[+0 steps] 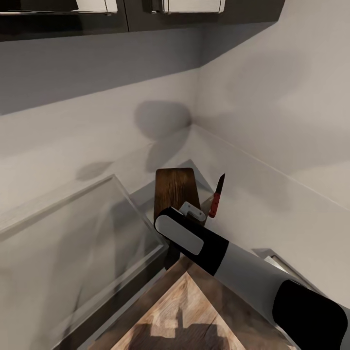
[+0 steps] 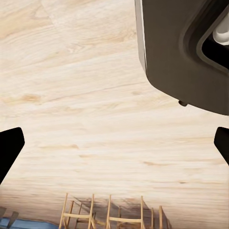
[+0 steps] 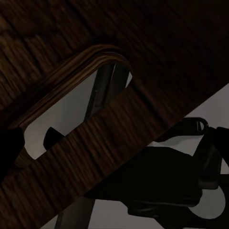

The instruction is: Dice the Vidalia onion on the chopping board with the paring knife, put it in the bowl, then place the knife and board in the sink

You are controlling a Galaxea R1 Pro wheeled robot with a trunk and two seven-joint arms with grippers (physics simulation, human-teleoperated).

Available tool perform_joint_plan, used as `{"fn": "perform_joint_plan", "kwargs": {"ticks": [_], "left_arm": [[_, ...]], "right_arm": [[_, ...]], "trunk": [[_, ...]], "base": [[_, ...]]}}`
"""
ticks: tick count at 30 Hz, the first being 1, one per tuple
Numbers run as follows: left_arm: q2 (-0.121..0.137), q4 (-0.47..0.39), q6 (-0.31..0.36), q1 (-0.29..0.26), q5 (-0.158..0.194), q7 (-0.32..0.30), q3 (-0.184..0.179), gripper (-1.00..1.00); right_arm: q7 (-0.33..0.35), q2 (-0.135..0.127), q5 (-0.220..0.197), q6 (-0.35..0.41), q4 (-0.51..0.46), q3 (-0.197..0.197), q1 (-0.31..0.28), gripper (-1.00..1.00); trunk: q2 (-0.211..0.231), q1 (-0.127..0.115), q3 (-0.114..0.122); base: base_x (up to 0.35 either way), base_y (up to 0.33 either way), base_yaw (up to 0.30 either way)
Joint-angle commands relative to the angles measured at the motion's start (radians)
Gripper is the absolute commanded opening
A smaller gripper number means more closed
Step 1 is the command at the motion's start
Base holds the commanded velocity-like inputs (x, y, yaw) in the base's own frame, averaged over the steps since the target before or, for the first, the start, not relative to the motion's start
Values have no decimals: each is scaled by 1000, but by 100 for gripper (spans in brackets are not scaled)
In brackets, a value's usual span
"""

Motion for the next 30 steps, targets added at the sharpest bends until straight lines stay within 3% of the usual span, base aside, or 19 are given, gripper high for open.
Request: {"fn": "perform_joint_plan", "kwargs": {"ticks": [1, 12, 13, 30], "left_arm": [[0, 3, -5, -1, 11, -6, 1, 100], [0, 3, -5, -1, 11, -6, 1, 100], [0, 3, -5, -1, 11, -6, 1, 100], [2, 3, -5, -1, 11, -6, 1, 100]], "right_arm": [[25, 0, -42, -22, 41, 0, -1, 100], [23, 0, -42, -33, 41, 1, -1, 100], [23, 0, -42, -38, 41, 1, -1, -100], [22, 0, -42, -49, 41, 0, -1, -100]], "trunk": [[-1, 1, -2], [-1, 1, -2], [-1, 1, -2], [-1, 1, -2]], "base": [[0, 0, 0], [0, 0, 0], [0, 0, 0], [0, 0, 0]]}}
